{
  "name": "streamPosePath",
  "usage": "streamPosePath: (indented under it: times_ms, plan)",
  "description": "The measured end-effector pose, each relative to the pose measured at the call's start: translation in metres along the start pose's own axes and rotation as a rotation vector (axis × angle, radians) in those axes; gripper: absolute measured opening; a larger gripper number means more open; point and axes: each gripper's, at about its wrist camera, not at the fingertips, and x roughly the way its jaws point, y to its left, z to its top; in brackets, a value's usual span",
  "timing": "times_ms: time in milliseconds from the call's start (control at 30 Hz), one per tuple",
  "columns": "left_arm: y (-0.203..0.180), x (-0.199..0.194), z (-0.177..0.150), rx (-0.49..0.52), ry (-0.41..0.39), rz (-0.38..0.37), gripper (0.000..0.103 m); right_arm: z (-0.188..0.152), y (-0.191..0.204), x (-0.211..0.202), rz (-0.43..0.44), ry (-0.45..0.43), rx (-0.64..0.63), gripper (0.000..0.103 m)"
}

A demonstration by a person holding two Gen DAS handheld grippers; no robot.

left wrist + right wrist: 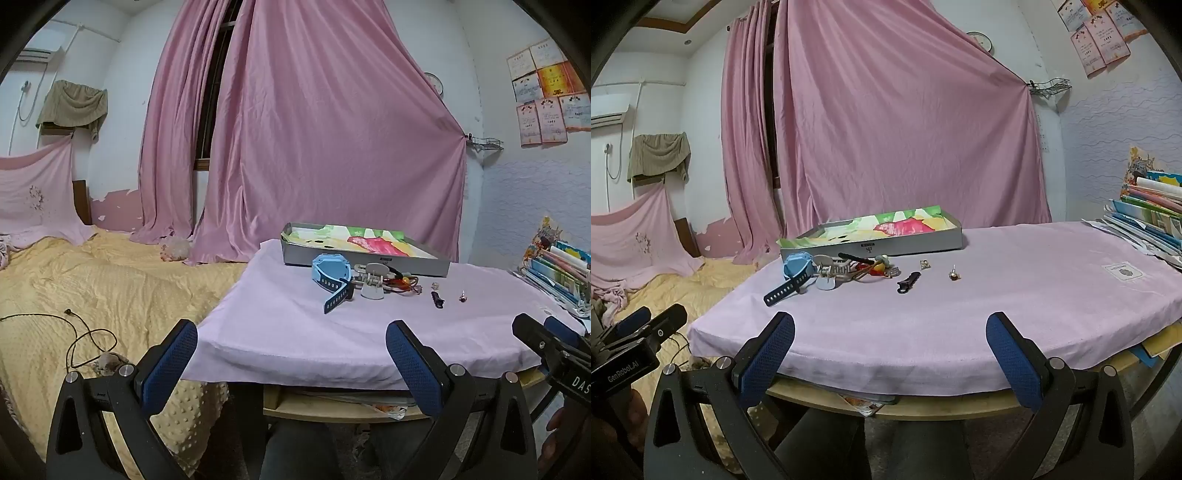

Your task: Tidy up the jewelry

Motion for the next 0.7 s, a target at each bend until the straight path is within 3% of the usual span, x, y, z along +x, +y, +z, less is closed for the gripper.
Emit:
streamPosePath:
  times_ms: [700]
  plan:
    - [-0.0009,0.0004,-0.0007,-0.002,0.001,-0.001,0.103,0.0002,0.0004,0.0017,0.0,0.0,-0.007,0.102]
